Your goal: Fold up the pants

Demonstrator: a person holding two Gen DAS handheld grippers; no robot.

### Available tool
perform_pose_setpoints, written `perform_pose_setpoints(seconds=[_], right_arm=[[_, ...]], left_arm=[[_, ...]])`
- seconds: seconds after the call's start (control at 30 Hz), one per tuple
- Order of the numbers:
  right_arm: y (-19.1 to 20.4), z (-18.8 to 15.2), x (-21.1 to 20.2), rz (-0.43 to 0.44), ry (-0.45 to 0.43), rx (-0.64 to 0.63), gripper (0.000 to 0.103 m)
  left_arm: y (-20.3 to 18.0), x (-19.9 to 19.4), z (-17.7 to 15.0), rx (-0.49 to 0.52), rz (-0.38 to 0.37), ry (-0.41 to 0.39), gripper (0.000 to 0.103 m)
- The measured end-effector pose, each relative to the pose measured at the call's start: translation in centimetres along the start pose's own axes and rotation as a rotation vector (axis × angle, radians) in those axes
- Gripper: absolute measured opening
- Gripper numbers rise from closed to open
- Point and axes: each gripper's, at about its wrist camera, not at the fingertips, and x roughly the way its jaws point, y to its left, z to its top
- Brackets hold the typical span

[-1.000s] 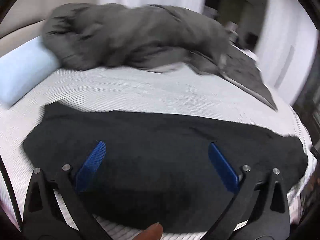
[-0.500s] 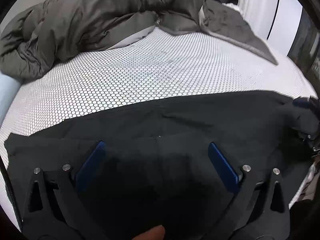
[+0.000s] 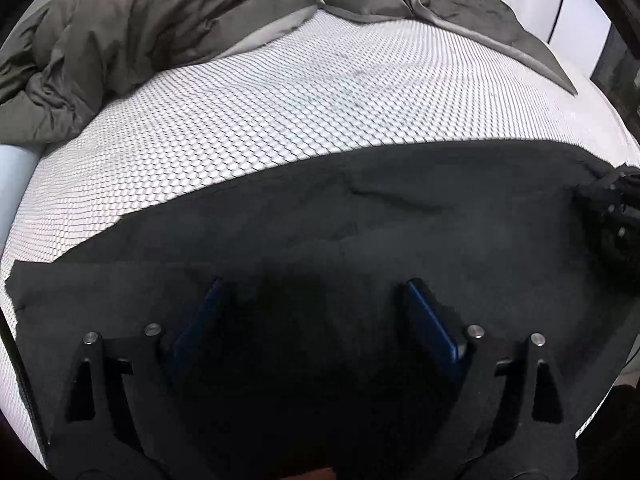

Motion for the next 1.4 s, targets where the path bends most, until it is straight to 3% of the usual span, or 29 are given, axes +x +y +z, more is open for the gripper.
perform_pose_setpoints(seconds=[0.07,0.23,0.27,0.33,0.43,0.5,0.67,0.77,0.83,0.9,0.97,1.07,1.2,1.3,1.4], right_arm=[[-0.6,0.6,-0.9,-0.047,-0.044,0.025,0.002],[-1.6,2.1,-1.6,-0.285,-0.172,0.119,0.002],[-2.0,2.3,-1.0,-0.279,-0.168,0.135,0.004],[-2.3,2.2,1.4,-0.256,-0.065,0.146,0.010],[-2.8,1.7,2.2,-0.242,-0.017,0.166,0.030],[-3.0,1.1,0.8,-0.197,-0.032,0.185,0.052],[-3.6,-0.2,-3.2,-0.183,-0.100,0.218,0.077],[-4.3,-1.6,-5.9,-0.087,-0.161,0.314,0.085],[-4.6,-2.8,-7.1,-0.059,-0.186,0.340,0.086],[-4.3,-4.3,-8.0,-0.092,-0.179,0.322,0.086],[-5.1,-5.7,-8.9,-0.135,-0.174,0.315,0.086],[-8.8,-8.7,-10.9,-0.173,-0.196,0.418,0.087],[-14.3,-13.0,-13.8,-0.191,-0.239,0.628,0.088],[-18.0,-15.4,-14.0,-0.189,-0.248,0.753,0.088],[-21.0,-16.6,-12.0,-0.230,-0.168,0.799,0.088]], left_arm=[[0.9,-0.6,0.0,-0.025,0.017,-0.021,0.090],[3.4,-1.3,-0.2,-0.087,0.042,-0.034,0.090],[3.8,-1.3,-0.3,-0.101,0.043,-0.034,0.090],[4.7,-1.1,-0.7,-0.120,0.041,-0.024,0.090],[5.5,-0.9,-1.4,-0.112,0.044,-0.019,0.090],[6.0,-1.3,-2.2,-0.109,0.047,-0.028,0.088],[9.3,-4.1,-5.3,-0.204,0.030,-0.079,0.085],[10.5,-5.1,-6.4,-0.236,0.031,-0.107,0.083],[11.0,-5.1,-6.8,-0.234,0.152,-0.113,0.084],[12.2,-4.2,-7.2,-0.258,0.270,-0.076,0.084],[13.5,-3.8,-7.8,-0.332,0.236,-0.044,0.083],[13.6,-5.1,-7.9,-0.355,0.206,-0.089,0.082],[11.6,-6.6,-7.2,-0.308,0.164,-0.166,0.083],[10.0,-5.5,-6.5,-0.270,0.122,-0.139,0.082],[8.3,-4.0,-6.2,-0.211,0.150,-0.095,0.083]])
